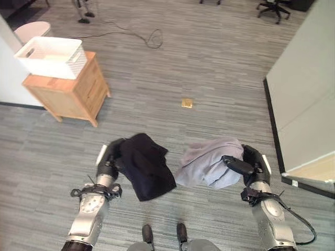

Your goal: Pick up bed clothes into laundry basket.

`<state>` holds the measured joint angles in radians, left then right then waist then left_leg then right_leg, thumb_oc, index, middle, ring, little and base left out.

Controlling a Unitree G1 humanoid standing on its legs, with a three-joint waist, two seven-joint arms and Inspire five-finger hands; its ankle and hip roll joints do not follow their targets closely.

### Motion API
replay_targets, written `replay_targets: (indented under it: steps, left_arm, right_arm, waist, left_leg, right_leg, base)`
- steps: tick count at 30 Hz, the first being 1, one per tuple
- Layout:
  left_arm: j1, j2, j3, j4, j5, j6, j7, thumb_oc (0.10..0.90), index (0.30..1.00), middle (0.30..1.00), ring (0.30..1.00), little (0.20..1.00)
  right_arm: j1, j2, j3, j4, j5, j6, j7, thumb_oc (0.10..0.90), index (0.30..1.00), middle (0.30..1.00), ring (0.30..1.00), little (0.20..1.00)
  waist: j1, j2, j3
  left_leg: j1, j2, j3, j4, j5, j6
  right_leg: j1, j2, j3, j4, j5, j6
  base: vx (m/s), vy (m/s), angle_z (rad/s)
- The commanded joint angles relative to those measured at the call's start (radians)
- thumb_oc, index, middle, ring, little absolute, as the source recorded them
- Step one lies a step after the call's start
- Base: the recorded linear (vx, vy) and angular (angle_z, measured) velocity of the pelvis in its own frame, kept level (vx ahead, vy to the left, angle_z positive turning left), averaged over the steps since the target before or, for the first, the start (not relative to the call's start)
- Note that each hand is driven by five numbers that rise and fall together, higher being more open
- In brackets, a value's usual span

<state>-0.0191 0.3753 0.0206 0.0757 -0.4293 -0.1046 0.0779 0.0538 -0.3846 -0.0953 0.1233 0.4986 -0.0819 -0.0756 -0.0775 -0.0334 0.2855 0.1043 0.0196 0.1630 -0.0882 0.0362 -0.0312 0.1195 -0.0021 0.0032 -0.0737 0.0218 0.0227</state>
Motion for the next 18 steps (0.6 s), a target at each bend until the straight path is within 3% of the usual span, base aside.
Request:
replay_targets:
  steps: [1,2,4,5,6,11,14,18]
  left_arm:
    - [-0.066,0.061,0.085,-0.067,-0.015,-0.144,0.034,0.400,0.300,0.300,0.300,0.300]
    - [0.001,0.077,0.180,-0.098,-0.035,-0.162,0.066,0.400,0.300,0.300,0.300,0.300]
    - [0.005,0.075,0.184,-0.102,-0.035,-0.160,0.066,0.400,0.300,0.300,0.300,0.300]
    - [0.090,0.062,0.281,-0.092,-0.074,-0.159,0.104,0.400,0.300,0.300,0.300,0.300]
    - [0.092,0.062,0.283,-0.092,-0.075,-0.159,0.104,0.400,0.300,0.300,0.300,0.300]
    - [0.208,0.023,0.387,-0.066,-0.041,-0.159,0.135,0.400,0.300,0.300,0.300,0.300]
    - [0.262,-0.032,0.392,-0.085,-0.029,-0.143,0.140,0.400,0.300,0.300,0.300,0.300]
    - [0.279,-0.045,0.369,-0.134,-0.005,-0.127,0.118,0.400,0.300,0.300,0.300,0.300]
  right_arm:
    - [-0.103,-0.067,-0.030,-0.094,0.018,-0.107,0.016,0.400,0.300,0.300,0.300,0.300]
    - [-0.173,-0.137,-0.010,-0.105,0.002,-0.099,0.040,0.400,0.300,0.300,0.300,0.300]
    - [-0.175,-0.138,-0.007,-0.103,0.003,-0.100,0.040,0.400,0.300,0.300,0.300,0.300]
    - [-0.222,-0.176,0.014,-0.126,-0.005,-0.091,0.065,0.400,0.300,0.300,0.300,0.300]
    - [-0.223,-0.176,0.016,-0.125,-0.005,-0.090,0.065,0.400,0.300,0.300,0.300,0.300]
    - [-0.261,-0.195,0.068,-0.162,-0.029,-0.068,0.120,0.400,0.300,0.300,0.300,0.300]
    - [-0.260,-0.194,0.091,-0.181,-0.053,-0.050,0.137,0.400,0.300,0.300,0.300,0.300]
    - [-0.236,-0.166,0.097,-0.198,-0.059,-0.043,0.141,0.400,0.300,0.300,0.300,0.300]
  waist:
    - [0.040,-0.022,-0.153]
    - [0.097,-0.029,-0.155]
    - [0.089,-0.029,-0.155]
    - [0.145,-0.032,-0.159]
    - [0.140,-0.032,-0.159]
    - [0.199,-0.034,-0.158]
    - [0.220,-0.034,-0.151]
    - [0.220,-0.031,-0.148]
  left_leg:
    - [0.030,0.062,-0.022,0.125,-0.148,-0.001]
    - [0.010,0.056,-0.074,0.142,-0.149,-0.002]
    - [0.009,0.055,-0.079,0.144,-0.150,-0.002]
    - [-0.004,0.047,-0.116,0.160,-0.155,-0.005]
    - [-0.005,0.046,-0.118,0.162,-0.156,-0.005]
    - [-0.015,0.038,-0.153,0.182,-0.165,-0.004]
    - [-0.024,0.035,-0.161,0.195,-0.172,0.000]
    - [-0.028,0.034,-0.162,0.209,-0.181,0.003]
  right_leg:
    - [-0.102,-0.117,-0.068,0.206,-0.119,0.117]
    - [-0.083,-0.134,-0.118,0.218,-0.133,0.113]
    - [-0.081,-0.135,-0.123,0.218,-0.135,0.113]
    - [-0.059,-0.150,-0.175,0.223,-0.148,0.107]
    - [-0.057,-0.150,-0.178,0.223,-0.149,0.107]
    - [-0.038,-0.165,-0.218,0.234,-0.162,0.106]
    - [-0.041,-0.173,-0.229,0.250,-0.167,0.103]
    - [-0.034,-0.172,-0.234,0.243,-0.170,0.099]
  base:
    - [-0.03,-0.045,0.40]
    - [-0.01,-0.034,0.48]
    - [0.01,-0.031,0.53]
    - [0.03,-0.028,0.69]
    - [0.05,-0.031,0.62]
    - [0.03,-0.010,0.46]
    - [0.03,-0.007,0.62]
    - [0.05,-0.008,0.32]
